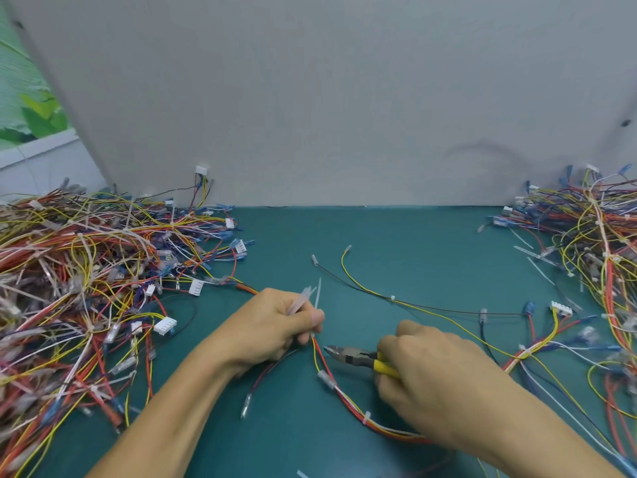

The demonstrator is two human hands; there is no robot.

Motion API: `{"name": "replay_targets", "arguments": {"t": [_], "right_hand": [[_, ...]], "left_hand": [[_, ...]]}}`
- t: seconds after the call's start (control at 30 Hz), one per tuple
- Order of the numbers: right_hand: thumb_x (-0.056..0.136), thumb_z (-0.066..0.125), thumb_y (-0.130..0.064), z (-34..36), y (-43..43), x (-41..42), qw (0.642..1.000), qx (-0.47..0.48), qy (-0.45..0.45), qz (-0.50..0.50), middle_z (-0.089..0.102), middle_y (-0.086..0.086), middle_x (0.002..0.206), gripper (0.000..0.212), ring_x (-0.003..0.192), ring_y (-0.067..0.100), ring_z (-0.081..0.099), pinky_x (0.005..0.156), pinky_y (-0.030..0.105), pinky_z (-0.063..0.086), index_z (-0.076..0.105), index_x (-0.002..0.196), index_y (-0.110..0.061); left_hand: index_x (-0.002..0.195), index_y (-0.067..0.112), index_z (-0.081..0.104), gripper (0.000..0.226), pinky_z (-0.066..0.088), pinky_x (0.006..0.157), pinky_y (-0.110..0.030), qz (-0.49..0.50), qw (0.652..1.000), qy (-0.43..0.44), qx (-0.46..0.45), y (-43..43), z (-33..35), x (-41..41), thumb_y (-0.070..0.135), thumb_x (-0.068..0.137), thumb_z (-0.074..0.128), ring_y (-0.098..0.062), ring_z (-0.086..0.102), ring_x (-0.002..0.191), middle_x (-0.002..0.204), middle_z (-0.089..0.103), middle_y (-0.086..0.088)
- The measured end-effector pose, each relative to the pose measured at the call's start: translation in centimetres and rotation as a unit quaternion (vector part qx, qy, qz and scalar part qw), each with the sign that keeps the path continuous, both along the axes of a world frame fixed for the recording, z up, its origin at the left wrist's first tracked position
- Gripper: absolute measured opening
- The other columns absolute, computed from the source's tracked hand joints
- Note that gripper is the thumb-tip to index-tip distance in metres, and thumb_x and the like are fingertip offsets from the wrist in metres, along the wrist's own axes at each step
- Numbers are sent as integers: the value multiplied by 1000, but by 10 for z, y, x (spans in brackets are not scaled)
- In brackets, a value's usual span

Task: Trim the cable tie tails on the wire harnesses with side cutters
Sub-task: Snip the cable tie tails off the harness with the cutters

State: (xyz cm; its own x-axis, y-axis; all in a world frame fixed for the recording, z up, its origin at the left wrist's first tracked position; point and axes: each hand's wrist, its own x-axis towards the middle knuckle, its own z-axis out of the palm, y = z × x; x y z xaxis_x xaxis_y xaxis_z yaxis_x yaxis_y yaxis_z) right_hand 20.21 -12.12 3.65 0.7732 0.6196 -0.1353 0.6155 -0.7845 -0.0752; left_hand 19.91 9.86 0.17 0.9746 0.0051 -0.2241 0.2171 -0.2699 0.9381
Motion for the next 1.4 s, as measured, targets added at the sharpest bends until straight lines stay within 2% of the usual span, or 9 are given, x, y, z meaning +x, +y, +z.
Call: {"name": "replay_targets", "arguments": {"t": [0.17,0.43,0.53,0.63,0.83,1.1,1.27,1.37,1.4], "right_hand": [[98,31,-40,-6,15,-2,999,-9,-6,-35,32,2,88,24,80,29,36,69,35,30,36,85,-21],[98,31,-44,-14,27,0,999,2,-16,-48,29,1,83,27,81,29,40,69,35,30,34,82,-21],[98,31,-44,-15,28,0,999,10,-10,-48,30,1,85,28,93,30,52,69,35,31,34,83,-21],[98,32,-44,-14,30,0,999,11,-8,-47,31,2,85,28,97,30,53,69,35,31,35,83,-21],[97,35,-38,-12,32,0,999,-2,-13,-46,29,1,82,24,81,29,42,68,35,30,35,80,-21],[96,41,-30,-13,38,0,998,-26,-30,-46,24,0,77,19,75,28,35,65,35,28,33,81,-21],[95,47,-24,-16,41,1,997,-48,-54,-41,18,-1,73,15,72,27,32,50,32,16,35,86,-20],[95,42,-17,-15,42,-1,996,-52,-70,-24,20,1,75,3,75,26,30,62,35,24,42,96,-20],[93,40,-13,-16,42,-2,996,-50,-75,-18,24,3,80,9,77,26,30,66,35,25,43,99,-19]], "left_hand": [[72,5,61,22,15,37,-13,14,999,9,-35,3,-3,2,16,91,62,-7,18,36,41,29,7],[72,4,61,22,15,37,-13,31,998,8,-47,3,-6,6,16,91,63,-8,16,36,42,26,4],[70,6,65,23,16,38,-12,46,998,11,-48,3,-7,6,18,90,64,-11,15,39,50,24,-2],[69,8,65,24,15,38,-13,48,998,11,-44,3,-9,8,19,90,65,-12,13,39,44,21,2],[68,9,65,25,15,38,-12,48,998,13,-45,3,-9,8,19,91,64,-10,15,37,42,23,5],[70,6,64,24,15,36,-14,45,998,17,-41,2,-6,7,18,91,63,-9,15,37,42,23,5],[70,6,64,24,15,37,-14,45,998,15,-39,3,-6,6,18,91,63,-10,15,38,44,22,4],[69,7,63,25,15,36,-14,48,998,18,-45,2,-6,7,18,91,63,-9,14,37,43,22,5],[68,7,63,25,15,36,-14,49,997,21,-48,2,-6,7,18,91,63,-9,14,37,43,22,5]]}}
